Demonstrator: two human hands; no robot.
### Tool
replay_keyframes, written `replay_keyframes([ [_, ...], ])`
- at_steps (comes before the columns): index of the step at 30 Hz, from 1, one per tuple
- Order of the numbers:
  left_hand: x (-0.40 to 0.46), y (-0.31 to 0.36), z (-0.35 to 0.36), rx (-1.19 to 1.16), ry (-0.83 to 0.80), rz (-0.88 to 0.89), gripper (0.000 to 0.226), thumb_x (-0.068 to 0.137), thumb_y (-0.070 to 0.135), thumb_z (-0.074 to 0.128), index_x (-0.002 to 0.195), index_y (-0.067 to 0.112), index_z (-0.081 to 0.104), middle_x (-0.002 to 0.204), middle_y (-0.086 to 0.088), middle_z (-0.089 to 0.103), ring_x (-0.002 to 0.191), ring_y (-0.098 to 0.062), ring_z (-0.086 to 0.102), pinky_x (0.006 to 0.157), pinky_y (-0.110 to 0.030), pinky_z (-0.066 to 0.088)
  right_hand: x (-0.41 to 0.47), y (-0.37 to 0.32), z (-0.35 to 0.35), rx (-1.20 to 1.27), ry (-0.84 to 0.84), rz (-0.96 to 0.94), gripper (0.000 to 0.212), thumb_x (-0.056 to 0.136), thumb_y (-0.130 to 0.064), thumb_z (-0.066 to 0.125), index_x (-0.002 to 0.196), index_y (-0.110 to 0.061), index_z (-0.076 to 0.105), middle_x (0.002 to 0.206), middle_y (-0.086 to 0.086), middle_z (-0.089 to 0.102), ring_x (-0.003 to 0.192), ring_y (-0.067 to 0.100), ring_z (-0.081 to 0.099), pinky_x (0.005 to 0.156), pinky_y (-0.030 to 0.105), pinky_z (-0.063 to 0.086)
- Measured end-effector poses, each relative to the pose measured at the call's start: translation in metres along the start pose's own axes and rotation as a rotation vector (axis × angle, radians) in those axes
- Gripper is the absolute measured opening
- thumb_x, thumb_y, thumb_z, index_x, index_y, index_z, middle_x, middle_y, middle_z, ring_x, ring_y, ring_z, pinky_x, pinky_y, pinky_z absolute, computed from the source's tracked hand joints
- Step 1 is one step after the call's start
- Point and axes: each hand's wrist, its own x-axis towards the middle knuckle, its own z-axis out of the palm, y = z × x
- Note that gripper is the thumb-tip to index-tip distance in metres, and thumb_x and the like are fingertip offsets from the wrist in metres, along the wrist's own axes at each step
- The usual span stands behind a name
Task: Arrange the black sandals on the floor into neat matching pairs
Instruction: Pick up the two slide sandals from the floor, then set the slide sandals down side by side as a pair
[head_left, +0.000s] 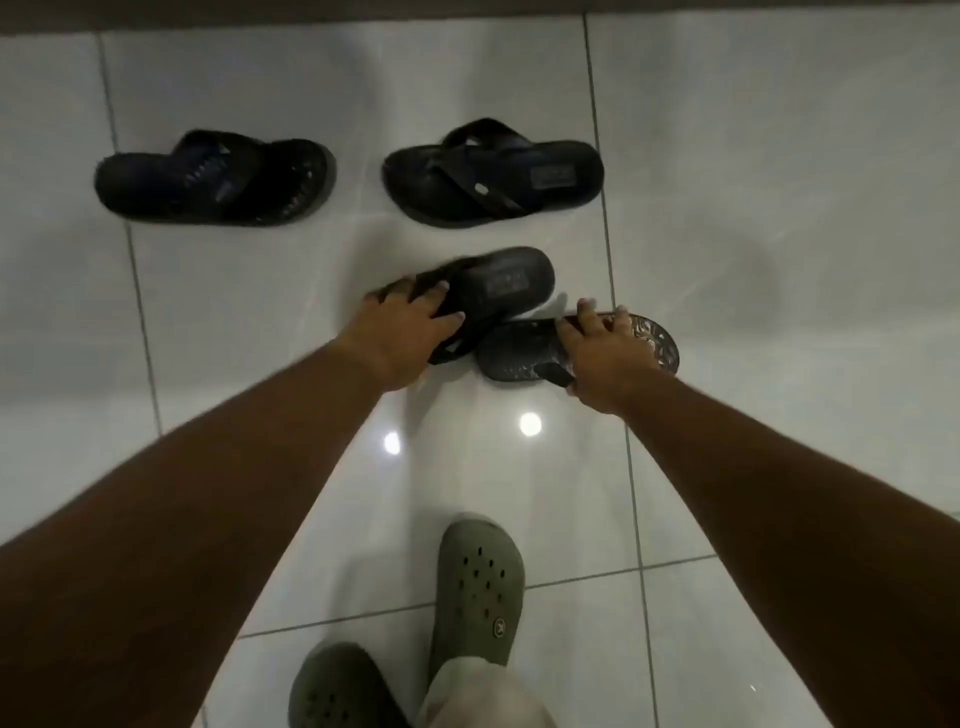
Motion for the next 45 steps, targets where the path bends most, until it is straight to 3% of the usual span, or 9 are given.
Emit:
replay_keyframes([
  [6, 0.02, -0.021, 0.025, 0.033, -0.058, -0.016, 0.054, 0.093, 0.032, 0.053, 0.144, 0.033, 0.036, 0.164, -0.001, -0.011, 0.147, -0.043, 0.005, 0.115, -0.059, 0.024, 0.016, 0.002, 0.024, -0.064, -0.002, 0.006, 0.084, 0.09, -0.019, 0.069, 0.157, -0.027, 0.019, 0.165, 0.006, -0.018, 0.147, 0.053, 0.007, 0.111, 0.065, 0.031],
  [9, 0.0, -0.045, 0.04, -0.289, -0.037, -0.222, 0.053, 0.094, 0.026, 0.047, 0.146, 0.02, 0.039, 0.164, -0.002, 0.003, 0.143, -0.04, 0.028, 0.112, -0.052, 0.031, 0.015, -0.011, 0.025, -0.053, 0.04, 0.001, 0.082, 0.088, -0.018, 0.071, 0.155, -0.022, 0.024, 0.166, 0.008, -0.011, 0.141, 0.051, 0.022, 0.107, 0.063, 0.039],
  [13, -0.043, -0.072, 0.063, -0.315, 0.019, -0.397, 0.035, 0.092, 0.025, 0.052, 0.124, 0.014, 0.059, 0.148, -0.016, 0.033, 0.121, -0.041, 0.052, 0.097, -0.049, 0.047, 0.013, -0.046, 0.029, 0.019, 0.078, -0.025, 0.082, 0.088, -0.03, 0.071, 0.154, -0.013, 0.025, 0.165, 0.014, 0.001, 0.128, 0.047, 0.041, 0.099, 0.055, 0.048],
  [21, -0.106, -0.087, 0.122, -0.569, 0.027, -0.695, 0.035, 0.092, 0.039, 0.051, 0.109, 0.01, 0.063, 0.122, -0.022, 0.059, 0.105, -0.041, 0.058, 0.088, -0.04, 0.045, 0.023, -0.088, 0.037, 0.507, 0.148, 0.364, 0.092, 0.083, -0.058, 0.069, 0.144, 0.0, 0.035, 0.131, 0.015, 0.042, 0.111, 0.038, 0.058, 0.09, 0.042, 0.05],
  [25, -0.105, -0.072, 0.125, -0.645, 0.045, -0.682, 0.037, 0.094, 0.04, 0.048, 0.112, 0.011, 0.062, 0.12, -0.022, 0.059, 0.107, -0.04, 0.057, 0.091, -0.044, 0.046, 0.021, -0.119, 0.039, 0.636, 0.151, 0.341, 0.088, 0.082, -0.054, 0.072, 0.141, 0.0, 0.035, 0.112, 0.011, 0.045, 0.108, 0.039, 0.061, 0.085, 0.036, 0.046],
  [29, -0.103, -0.069, 0.124, -0.66, 0.068, -0.666, 0.038, 0.094, 0.042, 0.048, 0.111, 0.011, 0.063, 0.12, -0.021, 0.06, 0.106, -0.04, 0.058, 0.092, -0.044, 0.047, 0.017, -0.167, 0.04, 0.491, 0.074, 0.126, 0.088, 0.085, -0.057, 0.067, 0.143, 0.001, 0.036, 0.144, 0.02, 0.036, 0.112, 0.04, 0.06, 0.095, 0.039, 0.046],
  [33, -0.11, -0.091, 0.131, -0.643, 0.053, -0.637, 0.037, 0.093, 0.043, 0.049, 0.108, 0.013, 0.064, 0.116, -0.022, 0.062, 0.101, -0.039, 0.06, 0.09, -0.044, 0.047, 0.027, -0.18, 0.025, 0.345, 0.061, 0.008, 0.067, 0.085, -0.064, 0.061, 0.124, -0.009, 0.06, 0.134, 0.012, 0.039, 0.088, 0.028, 0.054, 0.078, 0.036, 0.046],
  [41, -0.109, -0.122, 0.135, -0.604, 0.075, -0.753, 0.041, 0.093, 0.045, 0.048, 0.104, 0.008, 0.062, 0.099, -0.024, 0.066, 0.09, -0.039, 0.06, 0.077, -0.04, 0.042, 0.046, -0.1, -0.002, 0.248, 0.043, 0.316, 0.064, 0.088, -0.057, 0.059, 0.129, -0.007, 0.06, 0.123, 0.016, 0.057, 0.1, 0.034, 0.061, 0.077, 0.034, 0.043],
  [45, -0.103, -0.117, 0.138, -0.574, 0.133, -0.762, 0.038, 0.093, 0.044, 0.049, 0.102, 0.009, 0.061, 0.101, -0.023, 0.065, 0.096, -0.041, 0.06, 0.077, -0.04, 0.04, 0.059, -0.076, -0.03, 0.131, 0.429, 0.354, 0.054, 0.091, -0.035, 0.058, 0.135, -0.004, 0.048, 0.133, 0.02, 0.047, 0.112, 0.042, 0.055, 0.093, 0.049, 0.047],
])
